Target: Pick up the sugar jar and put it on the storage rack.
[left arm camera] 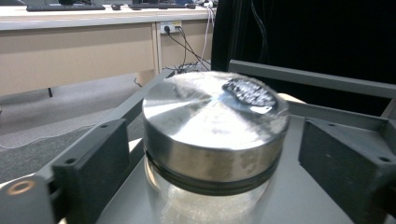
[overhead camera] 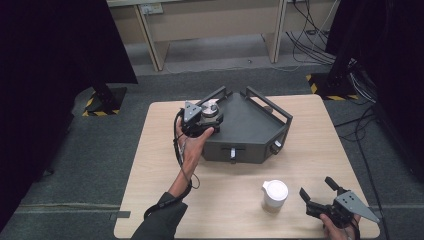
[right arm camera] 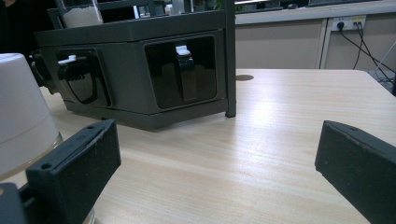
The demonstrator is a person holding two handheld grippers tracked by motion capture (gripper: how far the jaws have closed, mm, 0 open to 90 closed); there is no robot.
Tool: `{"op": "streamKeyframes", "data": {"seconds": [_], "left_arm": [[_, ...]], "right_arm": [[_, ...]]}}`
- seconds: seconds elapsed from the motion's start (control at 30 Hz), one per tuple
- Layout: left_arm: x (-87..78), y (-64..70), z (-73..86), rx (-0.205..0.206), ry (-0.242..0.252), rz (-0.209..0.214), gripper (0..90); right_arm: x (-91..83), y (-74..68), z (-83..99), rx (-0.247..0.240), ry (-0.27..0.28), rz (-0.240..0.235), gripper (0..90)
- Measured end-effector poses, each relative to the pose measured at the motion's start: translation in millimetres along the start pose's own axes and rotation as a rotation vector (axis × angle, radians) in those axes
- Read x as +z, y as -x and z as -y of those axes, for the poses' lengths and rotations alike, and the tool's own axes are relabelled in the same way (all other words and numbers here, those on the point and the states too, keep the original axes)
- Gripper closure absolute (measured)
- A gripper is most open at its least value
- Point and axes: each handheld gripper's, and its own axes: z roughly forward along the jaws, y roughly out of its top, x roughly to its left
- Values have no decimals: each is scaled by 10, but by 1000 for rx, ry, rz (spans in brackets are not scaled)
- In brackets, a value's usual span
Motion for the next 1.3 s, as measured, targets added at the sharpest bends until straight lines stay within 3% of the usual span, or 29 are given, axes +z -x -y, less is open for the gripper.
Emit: {"op": "streamKeyframes", "data": {"seconds": [0.23,0.57,0.67,1.3], "left_arm": [[-36,14,-2,-21,0,-5,18],[-157,26,5,-24,10,24,2],[-206,48,-1,-58,6,33,2],[-558,155,35,-70,26,61,8]], "right_arm": [[-1,0,1,2,1,1,4],[-1,3,2,4,0,1,3],[-1,2,2,2,1,1,4],[-5,2,3,8,0,3,3]]}}
